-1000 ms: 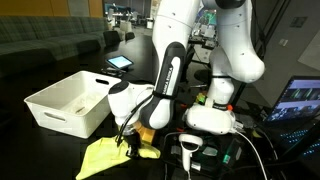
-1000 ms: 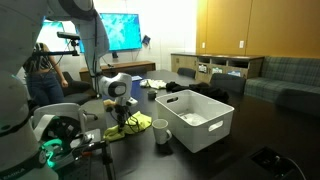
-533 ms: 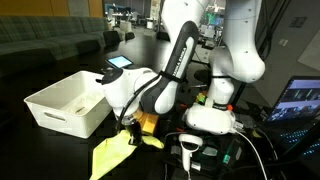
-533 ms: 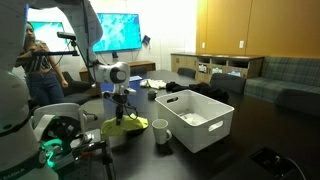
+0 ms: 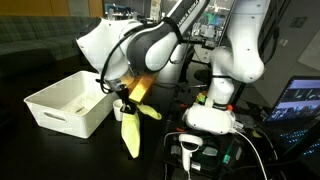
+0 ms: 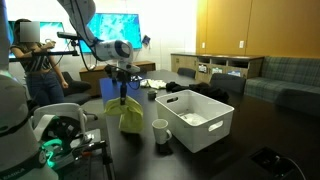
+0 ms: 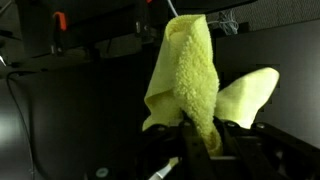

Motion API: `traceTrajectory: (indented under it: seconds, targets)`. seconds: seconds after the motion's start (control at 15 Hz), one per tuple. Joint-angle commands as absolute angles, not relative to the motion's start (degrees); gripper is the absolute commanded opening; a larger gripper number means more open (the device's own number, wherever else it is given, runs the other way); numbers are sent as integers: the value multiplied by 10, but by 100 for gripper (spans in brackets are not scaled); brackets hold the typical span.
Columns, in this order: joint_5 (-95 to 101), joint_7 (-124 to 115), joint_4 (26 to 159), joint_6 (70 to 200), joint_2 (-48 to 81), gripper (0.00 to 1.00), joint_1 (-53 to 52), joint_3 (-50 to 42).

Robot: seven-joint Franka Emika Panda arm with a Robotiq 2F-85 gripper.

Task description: Pick up the two cloths and put them in the box, then pick up the seal tape and marker and put them in the cup

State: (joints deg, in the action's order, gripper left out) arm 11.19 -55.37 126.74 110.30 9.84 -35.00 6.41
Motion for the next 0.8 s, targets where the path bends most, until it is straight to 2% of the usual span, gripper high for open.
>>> traceTrajectory:
  seconds: [0.0, 0.73]
  targets:
    - [127, -596, 1202, 1015, 92, 3, -311, 103]
    - [119, -603, 1165, 1016, 59, 3, -235, 135]
